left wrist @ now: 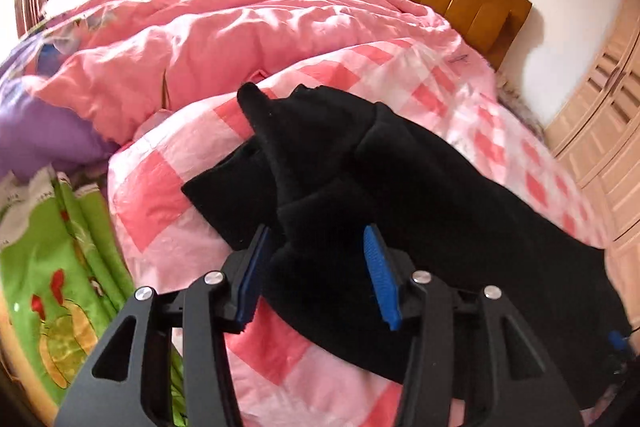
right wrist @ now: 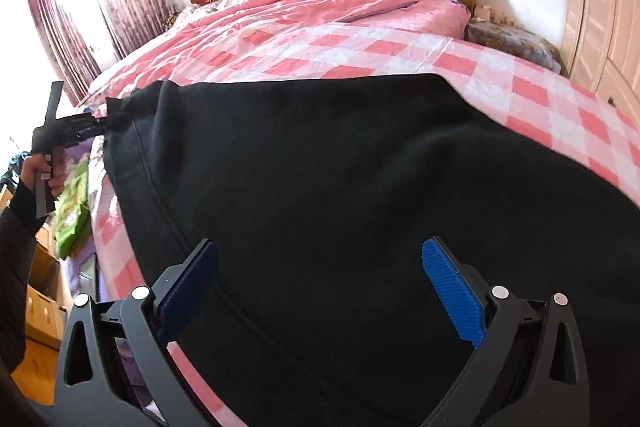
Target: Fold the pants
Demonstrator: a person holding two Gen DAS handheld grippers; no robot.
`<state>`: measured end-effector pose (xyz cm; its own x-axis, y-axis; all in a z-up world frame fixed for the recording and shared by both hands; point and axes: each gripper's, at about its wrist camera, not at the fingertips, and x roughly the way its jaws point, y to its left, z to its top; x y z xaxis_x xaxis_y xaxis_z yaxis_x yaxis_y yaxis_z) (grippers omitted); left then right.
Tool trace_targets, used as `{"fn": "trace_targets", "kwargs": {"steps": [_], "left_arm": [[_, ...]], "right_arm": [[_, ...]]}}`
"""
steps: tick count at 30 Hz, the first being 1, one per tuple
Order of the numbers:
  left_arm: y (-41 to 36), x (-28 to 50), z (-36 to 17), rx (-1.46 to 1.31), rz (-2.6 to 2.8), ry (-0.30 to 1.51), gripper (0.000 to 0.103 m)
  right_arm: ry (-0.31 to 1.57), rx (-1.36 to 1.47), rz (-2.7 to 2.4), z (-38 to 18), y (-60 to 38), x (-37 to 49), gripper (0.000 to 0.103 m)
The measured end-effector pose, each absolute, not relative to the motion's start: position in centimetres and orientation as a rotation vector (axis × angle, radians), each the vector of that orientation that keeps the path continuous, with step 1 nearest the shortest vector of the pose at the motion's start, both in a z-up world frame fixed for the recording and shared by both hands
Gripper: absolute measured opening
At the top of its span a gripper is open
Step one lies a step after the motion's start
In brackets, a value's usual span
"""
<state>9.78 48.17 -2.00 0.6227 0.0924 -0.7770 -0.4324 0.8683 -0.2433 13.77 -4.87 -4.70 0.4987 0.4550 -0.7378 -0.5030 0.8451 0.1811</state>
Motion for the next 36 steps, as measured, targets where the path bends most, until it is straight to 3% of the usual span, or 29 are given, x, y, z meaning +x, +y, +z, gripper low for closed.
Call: {"fn": "trace_targets", "kwargs": {"steps": [8,12,13,15,24,25,26,27,28,30,36], "left_arm": [[48.1,11.3,-2.1,-0.49,0.279,0.859,0.046],[48.6,12.0,-3.2,-0.519,0.322,0.875,0.046],[48.6,11.9,-3.2,-0.527,0.334,0.864,0.041],[48.4,11.7,-2.9,-0.503,0.367,0.852,0.011],[45.7,9.9,3.4,-0.45,0.267,0.731,0.008],[45.8,10.0,3.7,-0.459,0.26,0.728,0.008],[46.0,10.0,3.9,-0.475,0.253,0.725,0.007],[46.1,9.9,4.1,-0.493,0.241,0.722,0.007],[46.4,9.9,4.3,-0.51,0.228,0.717,0.007],[46.4,9.8,4.3,-0.504,0.235,0.715,0.008],[47.5,8.4,1.7,-0.489,0.308,0.746,0.008]], "right_arm": [[0.864,-0.132,0.713,-3.8,0.6,12.9,0.098],[0.837,-0.152,0.912,-3.0,8.0,13.1,0.097],[0.842,-0.162,0.954,-3.0,9.8,13.1,0.093],[0.858,-0.191,1.032,-3.4,13.7,13.0,0.072],[0.821,-0.41,1.119,-5.6,24.6,11.8,0.066],[0.837,-0.442,1.1,-6.5,25.3,12.1,0.063],[0.833,-0.45,1.085,-7.0,25.4,12.4,0.053],[0.797,-0.451,1.066,-6.9,25.3,12.4,0.026],[0.788,-0.444,1.066,-6.7,25.2,12.5,0.016],[0.767,-0.411,1.075,-5.9,24.5,12.5,0.011],[0.693,-0.44,1.121,-3.6,24.4,9.8,0.01]]}}
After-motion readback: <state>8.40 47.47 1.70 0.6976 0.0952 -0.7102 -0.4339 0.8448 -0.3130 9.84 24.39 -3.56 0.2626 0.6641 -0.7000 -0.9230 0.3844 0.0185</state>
